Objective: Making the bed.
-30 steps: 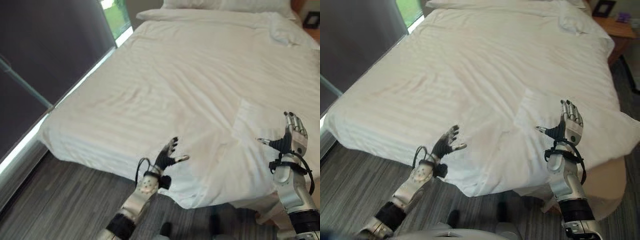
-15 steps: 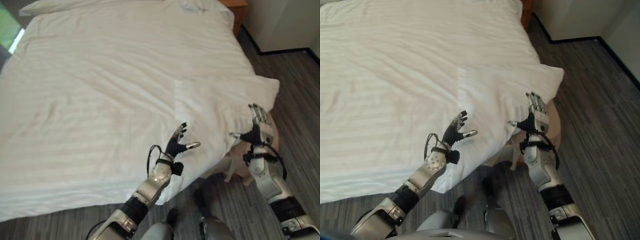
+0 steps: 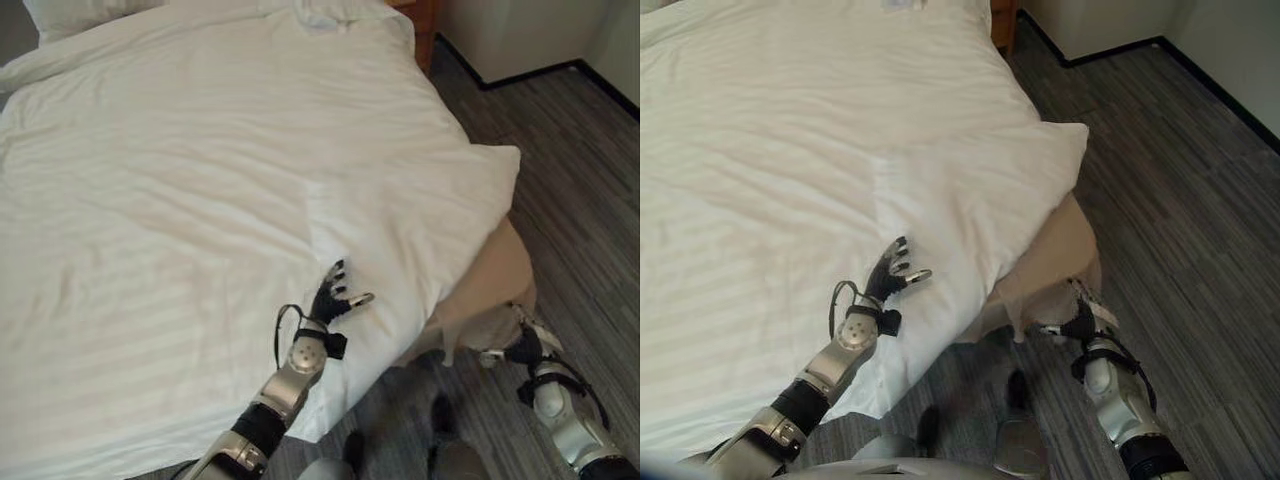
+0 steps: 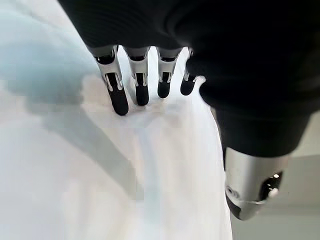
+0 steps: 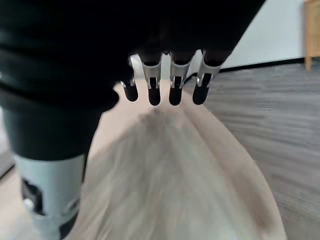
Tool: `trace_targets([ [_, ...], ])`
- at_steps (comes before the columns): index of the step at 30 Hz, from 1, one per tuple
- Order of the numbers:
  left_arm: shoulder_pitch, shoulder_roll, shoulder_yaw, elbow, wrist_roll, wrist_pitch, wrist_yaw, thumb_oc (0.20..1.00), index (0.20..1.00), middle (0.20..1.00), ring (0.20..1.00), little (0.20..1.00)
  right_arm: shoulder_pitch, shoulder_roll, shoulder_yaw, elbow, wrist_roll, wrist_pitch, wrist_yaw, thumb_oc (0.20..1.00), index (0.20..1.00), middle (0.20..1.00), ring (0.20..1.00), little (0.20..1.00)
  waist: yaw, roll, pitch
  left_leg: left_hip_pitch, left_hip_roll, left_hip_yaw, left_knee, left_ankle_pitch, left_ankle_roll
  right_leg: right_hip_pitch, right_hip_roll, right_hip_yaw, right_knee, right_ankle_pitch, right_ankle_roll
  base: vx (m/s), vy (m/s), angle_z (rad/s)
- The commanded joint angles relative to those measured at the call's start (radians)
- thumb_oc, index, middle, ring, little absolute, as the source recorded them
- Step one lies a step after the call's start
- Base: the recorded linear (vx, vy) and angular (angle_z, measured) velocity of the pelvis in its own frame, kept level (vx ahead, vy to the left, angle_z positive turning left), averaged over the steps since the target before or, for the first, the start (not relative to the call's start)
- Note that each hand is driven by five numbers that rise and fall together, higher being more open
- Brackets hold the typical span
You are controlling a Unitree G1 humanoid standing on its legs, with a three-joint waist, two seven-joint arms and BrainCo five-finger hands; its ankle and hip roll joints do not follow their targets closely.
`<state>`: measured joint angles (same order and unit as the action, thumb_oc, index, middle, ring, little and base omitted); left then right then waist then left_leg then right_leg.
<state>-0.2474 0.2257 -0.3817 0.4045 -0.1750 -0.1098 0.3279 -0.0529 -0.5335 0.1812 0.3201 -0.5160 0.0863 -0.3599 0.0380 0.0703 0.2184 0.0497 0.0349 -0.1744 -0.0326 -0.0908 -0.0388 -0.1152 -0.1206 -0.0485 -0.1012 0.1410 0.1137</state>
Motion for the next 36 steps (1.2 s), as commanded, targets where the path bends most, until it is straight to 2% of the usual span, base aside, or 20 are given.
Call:
trace_targets([
  [1,0.028,0.014,-0.021,-0.017,-0.013,-0.049,0.024,1.0,1.0,1.0,1.0,1.0,-0.045,-0.022,-0.067,-0.098,-0.102,0.023,-0.133,1.0,1.0,1.0,1.0,1.0,0.049,-0.013,-0.065,-0.07,0.022,-0.049,-0.055,0.08,-0.02,0.048,-0.019,-0.022,0.014,-0.106,0.057,0.03,-0.051,0.26],
  [7,0.113,0.008,-0.007,-0.028,-0.084,-0.065,0.021,1.0,1.0,1.0,1.0,1.0,-0.218,-0.09,-0.088,-0.134,-0.134,0.069,-0.212,1.0,1.0,1.0,1.0,1.0,0.071,-0.003,-0.082,-0.092,0.02,-0.081,-0.055,0.108,-0.03,0.08,-0.009,-0.057,0.014,-0.137,0.043,0.0,-0.011,0.22],
  [8,0.13,0.013,0.004,-0.034,-0.11,-0.067,0.013,1.0,1.0,1.0,1.0,1.0,-0.272,-0.121,-0.094,-0.147,-0.137,0.086,-0.214,1.0,1.0,1.0,1.0,1.0,0.085,-0.006,-0.088,-0.096,0.015,-0.09,-0.055,0.115,-0.032,0.084,-0.006,-0.06,0.014,-0.139,0.039,-0.01,0.013,0.34],
  [12,0.196,0.02,0.038,-0.077,-0.147,-0.07,-0.001,1.0,1.0,1.0,1.0,1.0,-0.303,-0.136,-0.151,-0.268,-0.156,0.103,-0.209,1.0,1.0,1.0,1.0,1.0,0.099,-0.007,-0.096,-0.103,0.008,-0.114,-0.055,0.119,-0.04,0.094,-0.007,-0.081,0.014,-0.144,0.037,0.0,0.022,0.28],
  [16,0.286,0.037,0.054,-0.104,-0.168,-0.066,-0.051,1.0,1.0,1.0,1.0,1.0,-0.348,-0.161,-0.151,-0.261,-0.165,0.114,-0.198,1.0,1.0,1.0,1.0,1.0,0.126,-0.016,-0.108,-0.108,0.002,-0.134,-0.055,0.123,-0.042,0.108,-0.011,-0.107,0.014,-0.148,0.036,0.03,0.036,0.33],
  [21,0.347,0.084,0.076,-0.103,-0.197,-0.066,-0.084,1.0,1.0,1.0,1.0,1.0,-0.572,-0.271,-0.011,-0.03,-0.105,0.136,-0.19,1.0,1.0,1.0,1.0,1.0,0.181,-0.038,-0.102,-0.141,-0.01,-0.151,-0.055,0.138,-0.041,0.089,-0.015,-0.127,0.014,-0.135,0.038,-0.03,0.057,0.15],
  [26,0.411,0.119,0.134,-0.126,-0.241,-0.069,-0.102,1.0,1.0,1.0,1.0,1.0,-0.726,-0.339,0.085,0.15,-0.024,0.14,-0.163,1.0,1.0,1.0,1.0,1.0,0.228,-0.064,-0.069,-0.213,-0.021,-0.176,-0.055,0.162,-0.039,0.027,-0.007,-0.142,0.014,-0.12,0.036,-0.11,0.045,0.19],
  [28,0.438,0.129,0.142,-0.092,-0.252,-0.059,-0.12,1.0,1.0,1.0,1.0,1.0,-0.783,-0.345,0.122,0.233,0.016,0.139,-0.155,1.0,1.0,1.0,1.0,1.0,0.26,-0.085,-0.048,-0.242,-0.024,-0.193,-0.055,0.172,-0.043,0.009,-0.001,-0.159,0.014,-0.121,0.034,-0.11,0.023,0.18],
  [34,0.473,0.134,0.144,-0.025,-0.239,-0.043,-0.148,1.0,1.0,1.0,1.0,1.0,-0.807,-0.341,0.166,0.303,0.017,0.137,-0.132,1.0,1.0,1.0,1.0,1.0,0.285,-0.097,-0.027,-0.268,-0.033,-0.223,-0.055,0.183,-0.045,0.002,0.003,-0.182,0.014,-0.122,0.032,-0.05,0.016,0.24],
  [36,0.503,0.14,0.143,-0.008,-0.24,-0.037,-0.166,1.0,1.0,1.0,1.0,1.0,-0.813,-0.308,0.185,0.337,0.018,0.135,-0.129,1.0,1.0,1.0,1.0,1.0,0.304,-0.098,-0.018,-0.281,-0.04,-0.239,-0.055,0.188,-0.047,0.0,0.005,-0.197,0.014,-0.124,0.031,-0.05,0.029,0.19],
])
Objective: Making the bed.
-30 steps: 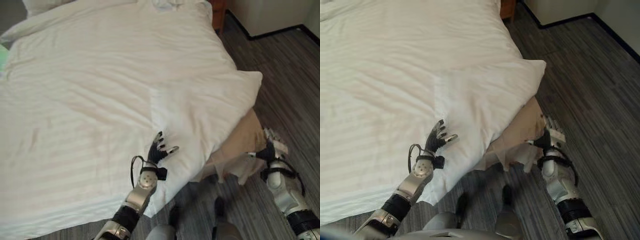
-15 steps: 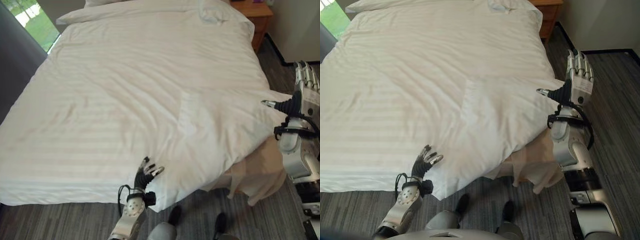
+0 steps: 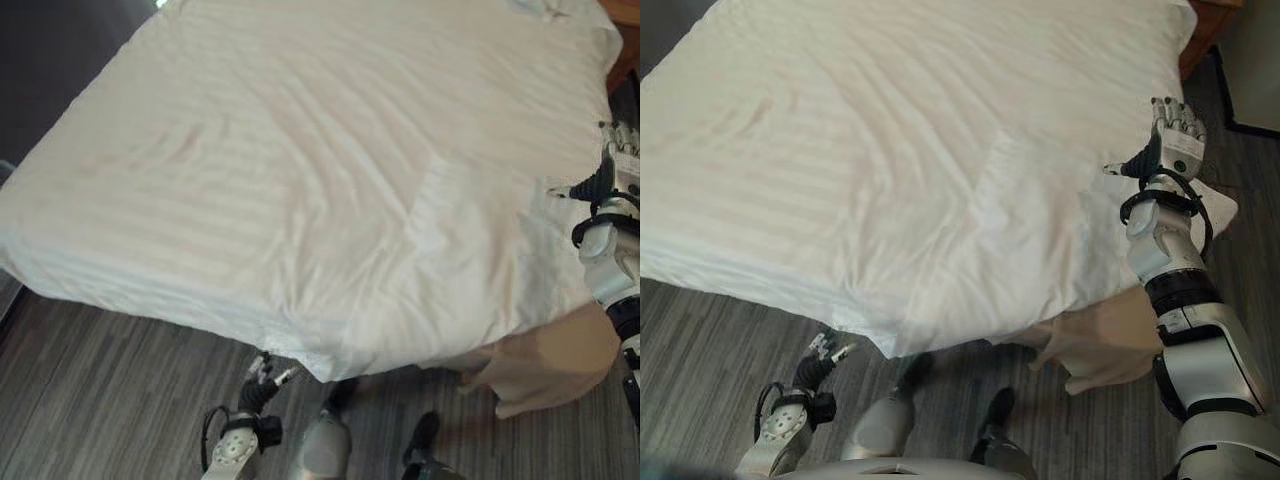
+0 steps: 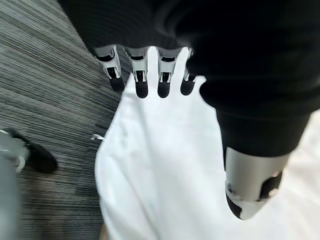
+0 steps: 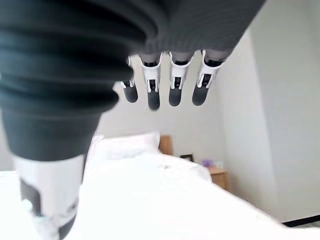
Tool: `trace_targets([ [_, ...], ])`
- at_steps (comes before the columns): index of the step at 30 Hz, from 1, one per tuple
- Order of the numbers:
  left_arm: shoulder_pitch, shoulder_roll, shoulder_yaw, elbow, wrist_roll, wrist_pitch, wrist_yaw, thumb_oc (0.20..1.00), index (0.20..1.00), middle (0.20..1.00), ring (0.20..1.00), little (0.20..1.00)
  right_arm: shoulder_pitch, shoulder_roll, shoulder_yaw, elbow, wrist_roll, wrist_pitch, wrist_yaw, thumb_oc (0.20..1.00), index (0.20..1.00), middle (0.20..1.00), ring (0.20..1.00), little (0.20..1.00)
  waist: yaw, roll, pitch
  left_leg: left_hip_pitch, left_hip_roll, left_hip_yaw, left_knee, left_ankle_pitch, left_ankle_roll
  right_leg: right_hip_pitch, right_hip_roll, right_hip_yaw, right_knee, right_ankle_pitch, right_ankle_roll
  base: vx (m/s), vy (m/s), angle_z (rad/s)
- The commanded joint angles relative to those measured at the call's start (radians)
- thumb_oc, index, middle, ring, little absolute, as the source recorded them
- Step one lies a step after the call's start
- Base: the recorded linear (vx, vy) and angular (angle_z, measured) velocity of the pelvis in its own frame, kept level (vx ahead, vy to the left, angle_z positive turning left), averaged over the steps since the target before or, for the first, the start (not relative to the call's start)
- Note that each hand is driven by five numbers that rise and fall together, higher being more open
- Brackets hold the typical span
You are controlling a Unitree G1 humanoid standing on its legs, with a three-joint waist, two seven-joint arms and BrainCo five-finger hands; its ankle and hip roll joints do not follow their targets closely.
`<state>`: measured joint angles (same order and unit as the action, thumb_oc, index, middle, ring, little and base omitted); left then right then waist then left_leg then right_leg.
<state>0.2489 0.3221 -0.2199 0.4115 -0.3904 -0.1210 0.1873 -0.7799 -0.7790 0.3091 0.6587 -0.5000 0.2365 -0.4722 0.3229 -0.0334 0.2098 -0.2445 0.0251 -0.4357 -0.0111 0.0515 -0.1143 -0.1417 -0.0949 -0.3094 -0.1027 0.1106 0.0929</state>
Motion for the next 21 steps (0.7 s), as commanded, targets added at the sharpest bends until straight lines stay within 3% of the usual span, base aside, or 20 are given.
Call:
trace_targets([
  [1,0.012,0.048,-0.016,-0.011,-0.025,-0.026,-0.028,1.0,1.0,1.0,1.0,1.0,-0.087,-0.052,0.065,0.008,0.001,-0.018,-0.017,1.0,1.0,1.0,1.0,1.0,0.023,0.008,-0.005,0.009,-0.032,0.018,-0.076,0.049,0.028,0.025,-0.021,0.059,0.015,-0.092,0.052,-0.05,0.044,0.3],
  [10,0.013,0.067,-0.015,-0.005,-0.037,-0.031,-0.04,1.0,1.0,1.0,1.0,1.0,-0.127,0.004,0.169,0.159,-0.013,-0.029,0.027,1.0,1.0,1.0,1.0,1.0,0.034,0.026,0.025,-0.032,-0.055,-0.013,-0.076,0.066,0.019,0.007,-0.024,0.024,0.015,-0.089,0.048,-0.03,0.019,0.24],
  [12,0.02,0.074,-0.02,-0.002,-0.042,-0.034,-0.053,1.0,1.0,1.0,1.0,1.0,-0.143,0.046,0.181,0.279,0.043,-0.047,0.039,1.0,1.0,1.0,1.0,1.0,0.032,0.029,0.032,-0.03,-0.056,-0.006,-0.076,0.064,0.021,0.008,-0.023,0.035,0.015,-0.088,0.047,-0.01,0.031,0.14],
  [13,0.018,0.077,-0.022,0.007,-0.039,-0.033,-0.057,1.0,1.0,1.0,1.0,1.0,-0.144,0.06,0.186,0.324,0.064,-0.055,0.047,0.442,0.442,0.442,0.442,0.442,0.031,0.031,0.034,-0.03,-0.058,-0.005,-0.076,0.064,0.021,0.006,-0.024,0.037,0.015,-0.087,0.048,0.0,0.0,0.0],
  [14,0.018,0.08,-0.02,0.01,-0.038,-0.032,-0.061,1.0,1.0,1.0,1.0,1.0,-0.148,0.066,0.194,0.353,0.074,-0.061,0.054,0.2,0.2,0.2,0.2,0.2,0.029,0.032,0.035,-0.032,-0.059,-0.003,-0.076,0.064,0.023,0.004,-0.025,0.04,0.015,-0.085,0.048,-0.03,0.04,0.0],
  [20,0.019,0.085,-0.017,0.02,-0.036,-0.018,-0.062,1.0,1.0,1.0,1.0,1.0,-0.162,0.071,0.21,0.366,0.115,-0.072,0.085,0.2,0.2,0.2,0.2,0.2,0.0,0.037,0.026,-0.022,-0.055,0.028,-0.076,0.058,0.032,0.0,-0.034,0.056,0.015,-0.074,0.054,0.0,0.026,-0.03],
  [21,-0.002,0.077,-0.013,0.027,-0.032,-0.008,-0.052,1.0,1.0,1.0,1.0,1.0,-0.103,0.038,0.196,0.248,0.116,-0.081,0.096,0.2,0.2,0.2,0.2,0.2,-0.025,0.03,0.016,0.007,-0.045,0.057,-0.076,0.04,0.037,0.012,-0.038,0.076,0.015,-0.072,0.059,0.01,0.075,-0.16],
])
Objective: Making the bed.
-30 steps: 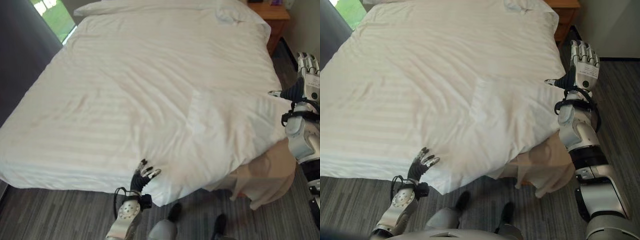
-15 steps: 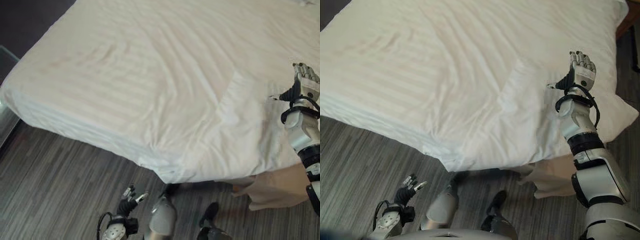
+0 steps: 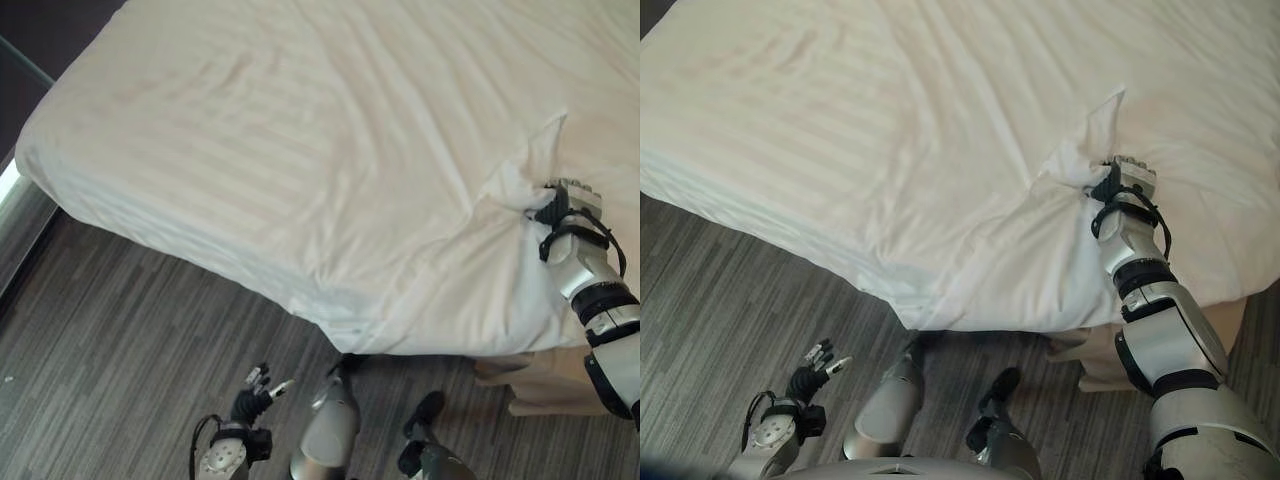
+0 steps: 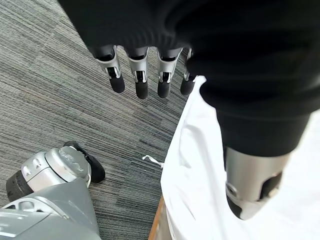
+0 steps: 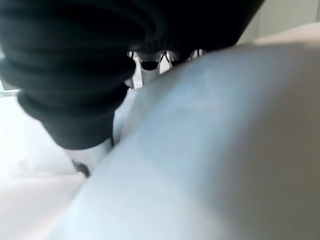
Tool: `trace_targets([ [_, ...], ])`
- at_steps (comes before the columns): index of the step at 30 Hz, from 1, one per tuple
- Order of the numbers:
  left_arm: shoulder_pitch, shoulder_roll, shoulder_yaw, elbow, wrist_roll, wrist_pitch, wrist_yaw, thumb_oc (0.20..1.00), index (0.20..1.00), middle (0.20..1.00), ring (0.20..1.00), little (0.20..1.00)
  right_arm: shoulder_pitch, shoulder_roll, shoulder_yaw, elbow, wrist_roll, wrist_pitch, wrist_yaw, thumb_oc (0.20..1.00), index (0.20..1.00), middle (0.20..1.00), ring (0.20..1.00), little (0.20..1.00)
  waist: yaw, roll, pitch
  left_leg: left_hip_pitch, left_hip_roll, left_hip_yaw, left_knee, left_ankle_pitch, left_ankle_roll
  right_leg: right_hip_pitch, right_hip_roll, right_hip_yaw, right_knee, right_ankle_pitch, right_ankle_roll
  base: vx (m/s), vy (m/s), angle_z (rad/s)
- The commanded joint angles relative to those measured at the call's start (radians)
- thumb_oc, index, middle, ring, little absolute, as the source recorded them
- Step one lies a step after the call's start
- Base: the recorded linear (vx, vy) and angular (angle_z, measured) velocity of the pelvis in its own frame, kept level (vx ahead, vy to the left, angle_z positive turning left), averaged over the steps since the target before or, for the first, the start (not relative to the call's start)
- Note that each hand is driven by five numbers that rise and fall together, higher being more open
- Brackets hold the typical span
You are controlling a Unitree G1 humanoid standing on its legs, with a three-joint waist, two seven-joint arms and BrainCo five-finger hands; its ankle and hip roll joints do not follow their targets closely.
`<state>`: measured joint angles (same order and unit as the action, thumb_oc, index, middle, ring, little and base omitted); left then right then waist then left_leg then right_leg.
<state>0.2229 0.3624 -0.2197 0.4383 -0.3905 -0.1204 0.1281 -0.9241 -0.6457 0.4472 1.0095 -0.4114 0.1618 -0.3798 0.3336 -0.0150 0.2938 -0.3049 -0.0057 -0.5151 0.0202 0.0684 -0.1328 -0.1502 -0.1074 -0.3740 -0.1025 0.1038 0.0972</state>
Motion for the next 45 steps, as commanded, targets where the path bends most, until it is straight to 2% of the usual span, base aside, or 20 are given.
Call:
trace_targets([
  [1,0.015,0.033,-0.015,0.002,-0.026,-0.006,0.012,1.0,1.0,1.0,1.0,1.0,0.071,-0.109,0.045,-0.16,0.022,-0.008,0.004,0.2,0.2,0.2,0.2,0.2,-0.046,0.009,-0.076,0.071,-0.015,0.145,-0.107,0.023,0.059,0.019,-0.031,0.144,0.015,-0.06,0.058,0.04,0.064,-0.25],
  [3,-0.004,0.012,-0.013,0.004,-0.013,0.001,0.022,1.0,1.0,1.0,1.0,1.0,0.18,-0.147,-0.026,-0.347,0.01,-0.018,-0.006,0.2,0.2,0.2,0.2,0.2,-0.072,0.008,-0.086,0.097,-0.009,0.167,-0.107,0.008,0.065,0.032,-0.036,0.16,0.015,-0.06,0.062,0.04,0.038,-0.31],
  [4,-0.005,0.013,-0.015,0.004,-0.013,0.001,0.022,1.0,1.0,1.0,1.0,1.0,0.185,-0.148,-0.031,-0.351,0.009,-0.016,-0.004,0.2,0.2,0.2,0.2,0.2,-0.071,0.007,-0.088,0.094,-0.01,0.167,-0.107,0.012,0.066,0.029,-0.037,0.159,0.015,-0.057,0.063,0.05,0.031,-0.39],
  [6,-0.035,-0.029,-0.031,0.002,0.007,0.009,0.024,1.0,1.0,1.0,1.0,1.0,0.421,-0.148,-0.199,-0.603,-0.021,-0.033,-0.004,0.2,0.2,0.2,0.2,0.2,-0.106,0.008,-0.108,0.118,-0.006,0.191,-0.107,-0.007,0.075,0.035,-0.046,0.176,0.015,-0.057,0.067,0.06,0.02,-0.39],
  [11,-0.101,-0.084,-0.059,0.022,0.064,0.022,0.017,1.0,1.0,1.0,1.0,1.0,0.765,-0.079,-0.411,-0.827,-0.077,-0.063,0.0,0.2,0.2,0.2,0.2,0.2,-0.157,0.013,-0.133,0.161,-0.001,0.222,-0.107,-0.032,0.087,0.059,-0.058,0.2,0.015,-0.062,0.071,0.04,-0.008,-0.23],
  [15,-0.169,-0.118,-0.083,0.042,0.088,0.023,0.032,1.0,1.0,1.0,1.0,1.0,0.957,0.042,-0.446,-0.911,-0.14,-0.079,0.018,0.2,0.2,0.2,0.2,0.2,-0.191,0.023,-0.148,0.197,0.003,0.242,-0.107,-0.043,0.095,0.077,-0.063,0.223,0.015,-0.065,0.071,0.04,-0.022,-0.29],
  [18,-0.183,-0.119,-0.09,0.037,0.093,0.019,0.043,1.0,1.0,1.0,1.0,1.0,1.008,0.075,-0.436,-0.906,-0.163,-0.082,0.015,0.2,0.2,0.2,0.2,0.2,-0.198,0.028,-0.153,0.208,0.004,0.25,-0.107,-0.046,0.095,0.082,-0.064,0.229,0.015,-0.065,0.072,0.03,-0.016,-0.21],
  [22,-0.2,-0.121,-0.102,0.053,0.104,0.008,0.07,1.0,1.0,1.0,1.0,1.0,1.036,0.119,-0.399,-0.81,-0.195,-0.059,-0.018,0.2,0.2,0.2,0.2,0.2,-0.206,0.038,-0.156,0.219,0.005,0.257,-0.107,-0.049,0.095,0.09,-0.064,0.236,0.015,-0.067,0.07,0.02,-0.018,-0.12],
  [24,-0.209,-0.123,-0.104,0.066,0.11,0.001,0.081,1.0,1.0,1.0,1.0,1.0,1.024,0.124,-0.358,-0.681,-0.239,-0.027,-0.047,0.2,0.2,0.2,0.2,0.2,-0.206,0.04,-0.154,0.22,0.003,0.26,-0.107,-0.049,0.095,0.095,-0.062,0.236,0.015,-0.069,0.068,-0.01,-0.028,-0.03],
  [26,-0.215,-0.12,-0.104,0.077,0.113,-0.01,0.093,1.0,1.0,1.0,1.0,1.0,1.005,0.147,-0.306,-0.525,-0.267,-0.003,-0.081,0.2,0.2,0.2,0.2,0.2,-0.206,0.042,-0.152,0.221,0.002,0.259,-0.107,-0.05,0.094,0.099,-0.061,0.232,0.015,-0.073,0.066,0.0,-0.015,-0.01],
  [29,-0.224,-0.119,-0.123,0.102,0.113,-0.028,0.117,1.0,1.0,1.0,1.0,1.0,0.93,0.166,-0.24,-0.212,-0.229,0.04,-0.135,0.2,0.2,0.2,0.2,0.2,-0.197,0.044,-0.15,0.223,0.003,0.258,-0.107,-0.049,0.089,0.106,-0.059,0.229,0.015,-0.076,0.064,0.0,0.0,0.0],
  [30,-0.23,-0.122,-0.144,0.125,0.106,-0.042,0.124,1.0,1.0,1.0,1.0,1.0,0.891,0.158,-0.206,-0.014,-0.189,0.044,-0.145,0.2,0.2,0.2,0.2,0.2,-0.189,0.045,-0.152,0.222,0.004,0.254,-0.107,-0.047,0.086,0.109,-0.059,0.227,0.015,-0.077,0.064,0.0,0.0,0.0],
  [31,-0.231,-0.122,-0.143,0.126,0.106,-0.043,0.124,1.0,1.0,1.0,1.0,1.0,0.885,0.159,-0.203,-0.007,-0.187,0.04,-0.149,0.2,0.2,0.2,0.2,0.2,-0.19,0.045,-0.15,0.222,0.004,0.254,-0.107,-0.047,0.086,0.109,-0.059,0.227,0.015,-0.077,0.064,0.0,0.0,0.0],
  [34,-0.234,-0.124,-0.165,0.153,0.097,-0.063,0.127,1.0,1.0,1.0,1.0,1.0,0.894,0.132,-0.218,0.208,-0.119,0.041,-0.156,0.2,0.2,0.2,0.2,0.2,-0.188,0.049,-0.151,0.22,0.003,0.247,-0.107,-0.042,0.079,0.113,-0.061,0.216,0.015,-0.077,0.066,0.01,-0.004,0.03],
  [35,-0.23,-0.126,-0.167,0.158,0.092,-0.067,0.123,1.0,1.0,1.0,1.0,1.0,0.914,0.116,-0.231,0.263,-0.109,0.049,-0.153,0.708,0.708,0.708,0.708,0.708,-0.19,0.051,-0.152,0.22,0.003,0.247,-0.107,-0.04,0.077,0.114,-0.062,0.213,0.015,-0.076,0.068,0.04,-0.011,0.05],
  [36,-0.23,-0.134,-0.17,0.17,0.083,-0.068,0.122,1.0,1.0,1.0,1.0,1.0,0.927,0.099,-0.254,0.31,-0.087,0.062,-0.155,1.0,1.0,1.0,1.0,1.0,-0.194,0.053,-0.152,0.22,0.002,0.246,-0.107,-0.04,0.075,0.115,-0.063,0.211,0.015,-0.075,0.07,0.04,-0.01,0.07],
  [40,-0.228,-0.15,-0.176,0.184,0.054,-0.065,0.118,1.0,1.0,1.0,1.0,1.0,0.962,0.036,-0.321,0.386,-0.063,0.11,-0.156,1.0,1.0,1.0,1.0,1.0,-0.214,0.053,-0.157,0.217,0.005,0.258,-0.107,-0.04,0.069,0.111,-0.065,0.214,0.015,-0.072,0.074,0.04,-0.025,0.05],
  [45,-0.23,-0.154,-0.194,0.169,0.04,-0.061,0.132,1.0,1.0,1.0,1.0,1.0,0.959,-0.034,-0.374,0.391,-0.016,0.119,-0.171,1.0,1.0,1.0,1.0,1.0,-0.235,0.056,-0.15,0.212,0.011,0.278,-0.107,-0.041,0.064,0.095,-0.064,0.228,0.015,-0.067,0.077,0.01,-0.012,-0.04],
])
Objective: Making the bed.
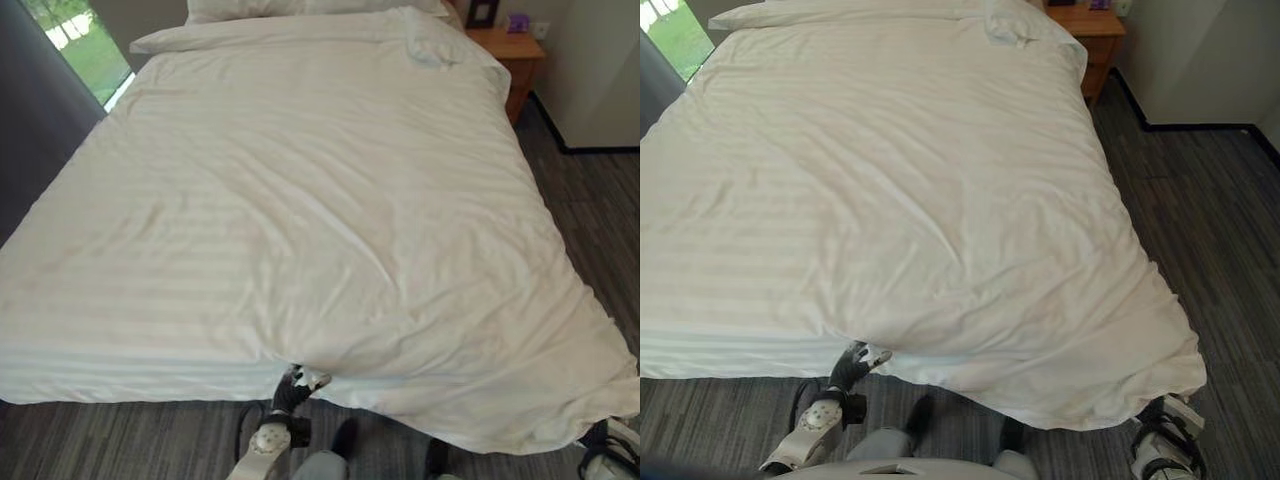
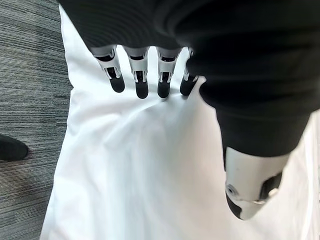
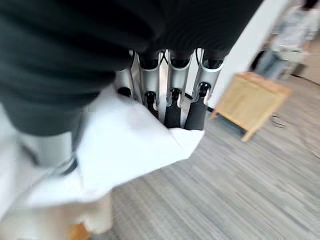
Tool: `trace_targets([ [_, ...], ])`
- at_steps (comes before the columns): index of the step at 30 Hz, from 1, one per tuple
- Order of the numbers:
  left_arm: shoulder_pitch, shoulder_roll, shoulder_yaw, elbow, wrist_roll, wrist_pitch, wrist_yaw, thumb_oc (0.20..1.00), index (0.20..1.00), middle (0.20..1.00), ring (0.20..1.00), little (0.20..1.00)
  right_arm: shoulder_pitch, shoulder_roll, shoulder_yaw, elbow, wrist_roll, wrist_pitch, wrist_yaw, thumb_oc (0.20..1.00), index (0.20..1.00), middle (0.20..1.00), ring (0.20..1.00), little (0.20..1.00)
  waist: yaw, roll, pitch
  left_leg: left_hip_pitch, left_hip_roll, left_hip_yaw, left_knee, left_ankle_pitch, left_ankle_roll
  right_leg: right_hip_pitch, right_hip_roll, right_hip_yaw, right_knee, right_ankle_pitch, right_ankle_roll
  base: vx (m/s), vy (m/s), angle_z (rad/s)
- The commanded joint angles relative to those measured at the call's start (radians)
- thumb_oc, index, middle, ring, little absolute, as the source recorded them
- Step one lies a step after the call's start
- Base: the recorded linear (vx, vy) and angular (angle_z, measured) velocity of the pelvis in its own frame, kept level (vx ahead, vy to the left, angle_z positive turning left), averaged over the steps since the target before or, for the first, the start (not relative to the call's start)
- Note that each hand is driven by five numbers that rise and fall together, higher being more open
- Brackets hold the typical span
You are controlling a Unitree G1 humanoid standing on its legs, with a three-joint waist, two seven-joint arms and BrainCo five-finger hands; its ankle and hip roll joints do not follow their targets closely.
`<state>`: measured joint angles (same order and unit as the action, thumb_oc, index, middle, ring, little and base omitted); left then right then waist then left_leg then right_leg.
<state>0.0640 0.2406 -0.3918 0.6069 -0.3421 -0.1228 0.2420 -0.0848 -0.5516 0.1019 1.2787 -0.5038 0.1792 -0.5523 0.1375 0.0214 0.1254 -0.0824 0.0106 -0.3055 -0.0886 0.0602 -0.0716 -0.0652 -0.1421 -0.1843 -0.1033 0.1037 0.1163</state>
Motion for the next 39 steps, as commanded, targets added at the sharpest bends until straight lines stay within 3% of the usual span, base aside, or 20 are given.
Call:
trace_targets([
  [1,-0.072,-0.032,-0.022,0.0,-0.008,-0.058,0.018,1.0,1.0,1.0,1.0,1.0,0.119,-0.129,-0.029,0.122,0.076,0.101,0.001,1.0,1.0,1.0,1.0,1.0,-0.038,0.02,0.018,-0.011,-0.005,0.069,0.001,-0.033,0.003,0.01,-0.03,0.039,0.016,-0.067,0.058,-0.01,-0.01,-0.06],
  [11,-0.11,-0.052,-0.021,0.017,-0.035,-0.042,0.021,1.0,1.0,1.0,1.0,1.0,0.007,-0.02,0.09,-0.006,0.112,-0.005,0.103,1.0,1.0,1.0,1.0,1.0,-0.046,0.02,0.028,-0.004,0.007,0.08,0.001,-0.041,0.01,0.005,-0.029,0.06,0.016,-0.073,0.053,0.01,-0.01,-0.14],
  [13,-0.107,-0.056,-0.018,0.023,-0.033,-0.033,0.022,1.0,1.0,1.0,1.0,1.0,-0.015,-0.002,0.117,-0.075,0.104,-0.02,0.107,1.0,1.0,1.0,1.0,1.0,-0.045,0.017,0.028,0.003,0.009,0.081,0.001,-0.046,0.013,0.011,-0.029,0.062,0.016,-0.075,0.052,0.01,0.009,-0.1],
  [16,-0.103,-0.055,0.016,0.02,-0.029,-0.012,0.029,1.0,1.0,1.0,1.0,1.0,-0.056,-0.01,0.145,-0.351,0.084,-0.034,0.11,1.0,1.0,1.0,1.0,1.0,-0.044,0.009,0.029,0.011,0.01,0.087,0.001,-0.053,0.02,0.013,-0.033,0.072,0.016,-0.074,0.053,0.0,0.016,-0.04],
  [18,-0.098,-0.056,0.026,0.028,-0.022,-0.007,0.014,1.0,1.0,1.0,1.0,1.0,-0.103,-0.008,0.192,-0.362,0.077,-0.066,0.089,1.0,1.0,1.0,1.0,1.0,-0.032,0.009,0.03,0.014,0.01,0.086,0.001,-0.054,0.021,0.017,-0.034,0.071,0.016,-0.077,0.051,0.0,0.025,-0.04],
  [19,-0.067,-0.056,0.038,0.024,-0.016,-0.013,0.025,1.0,1.0,1.0,1.0,1.0,-0.151,-0.043,0.186,-0.51,0.062,-0.066,0.071,0.2,0.2,0.2,0.2,0.2,-0.021,0.01,0.031,0.024,0.009,0.078,0.001,-0.058,0.021,0.029,-0.037,0.067,0.016,-0.079,0.051,0.01,0.033,0.04],
  [21,-0.057,-0.057,0.027,-0.023,-0.015,-0.016,0.02,1.0,1.0,1.0,1.0,1.0,-0.216,-0.043,0.202,-0.773,-0.017,-0.076,0.039,0.2,0.2,0.2,0.2,0.2,0.002,0.015,0.026,0.024,0.005,0.062,0.001,-0.057,0.024,0.032,-0.042,0.059,0.016,-0.079,0.053,0.0,0.038,0.05],
  [24,-0.044,-0.062,0.008,-0.021,-0.019,-0.018,0.011,1.0,1.0,1.0,1.0,1.0,-0.32,-0.012,0.234,-0.929,-0.073,-0.089,0.027,0.2,0.2,0.2,0.2,0.2,0.031,0.017,0.021,0.02,0.002,0.044,0.001,-0.055,0.026,0.035,-0.045,0.049,0.016,-0.079,0.053,0.0,0.025,0.11],
  [25,-0.032,-0.059,0.03,-0.026,-0.02,-0.011,0.001,1.0,1.0,1.0,1.0,1.0,-0.299,-0.045,0.146,-1.113,-0.029,-0.112,0.056,0.2,0.2,0.2,0.2,0.2,0.028,0.014,0.022,0.025,0.004,0.04,0.001,-0.06,0.026,0.04,-0.045,0.046,0.016,-0.082,0.053,0.0,0.017,0.09],
  [26,-0.032,-0.058,0.026,-0.027,-0.021,-0.01,0.001,1.0,1.0,1.0,1.0,1.0,-0.29,-0.047,0.138,-1.124,-0.031,-0.108,0.062,0.2,0.2,0.2,0.2,0.2,0.031,0.013,0.02,0.02,0.002,0.039,0.001,-0.055,0.027,0.036,-0.046,0.046,0.016,-0.079,0.054,-0.01,0.004,0.23],
  [28,0.008,-0.056,0.059,-0.03,-0.023,-0.014,-0.013,1.0,1.0,1.0,1.0,1.0,-0.23,-0.08,0.065,-1.32,-0.027,-0.162,0.039,0.2,0.2,0.2,0.2,0.2,0.031,0.007,0.019,0.012,-0.002,0.032,0.001,-0.052,0.029,0.033,-0.047,0.037,0.016,-0.077,0.054,-0.01,0.015,0.26],
  [31,0.052,-0.029,0.071,-0.054,-0.009,-0.013,-0.042,1.0,1.0,1.0,1.0,1.0,-0.177,-0.068,0.102,-1.289,-0.051,-0.199,0.031,0.2,0.2,0.2,0.2,0.2,0.052,0.011,0.018,0.002,-0.005,0.019,0.001,-0.043,0.025,0.034,-0.049,0.017,0.016,-0.077,0.054,-0.01,0.01,0.25],
  [32,0.075,-0.039,0.073,-0.054,-0.007,-0.018,-0.038,1.0,1.0,1.0,1.0,1.0,-0.146,-0.058,0.063,-1.399,-0.052,-0.194,0.059,0.2,0.2,0.2,0.2,0.2,0.05,0.012,0.021,-0.003,-0.006,0.016,0.001,-0.041,0.026,0.033,-0.049,0.012,0.016,-0.077,0.054,-0.04,0.017,0.16],
  [33,0.081,-0.043,0.047,-0.047,-0.019,-0.005,-0.038,1.0,1.0,1.0,1.0,1.0,-0.155,0.041,0.093,-1.42,0.084,-0.249,0.079,0.2,0.2,0.2,0.2,0.2,0.068,0.019,0.029,-0.009,-0.009,0.001,0.001,-0.038,0.024,0.039,-0.049,0.0,0.016,-0.081,0.051,-0.04,0.023,0.15],
  [34,0.08,-0.042,0.047,-0.047,-0.02,-0.005,-0.038,1.0,1.0,1.0,1.0,1.0,-0.156,0.041,0.093,-1.419,0.085,-0.25,0.078,0.2,0.2,0.2,0.2,0.2,0.067,0.018,0.028,-0.013,-0.011,-0.001,0.001,-0.034,0.024,0.035,-0.051,-0.001,0.016,-0.078,0.052,-0.05,0.037,0.17],
  [37,0.086,-0.022,0.021,-0.069,-0.068,0.004,-0.032,1.0,1.0,1.0,1.0,1.0,-0.169,0.299,0.17,-1.254,0.746,-0.342,0.174,0.2,0.2,0.2,0.2,0.2,0.1,0.03,0.052,-0.042,-0.02,-0.026,0.001,-0.01,0.022,0.019,-0.049,-0.014,0.016,-0.072,0.044,-0.08,0.041,0.16],
  [39,0.08,-0.007,0.015,-0.069,-0.082,0.017,-0.055,1.0,1.0,1.0,1.0,1.0,-0.201,0.406,0.195,-1.113,1.186,-0.384,0.302,0.2,0.2,0.2,0.2,0.2,0.124,0.032,0.068,-0.071,-0.027,-0.039,0.001,0.008,0.019,-0.003,-0.048,-0.023,0.016,-0.066,0.041,-0.09,0.004,0.25],
])
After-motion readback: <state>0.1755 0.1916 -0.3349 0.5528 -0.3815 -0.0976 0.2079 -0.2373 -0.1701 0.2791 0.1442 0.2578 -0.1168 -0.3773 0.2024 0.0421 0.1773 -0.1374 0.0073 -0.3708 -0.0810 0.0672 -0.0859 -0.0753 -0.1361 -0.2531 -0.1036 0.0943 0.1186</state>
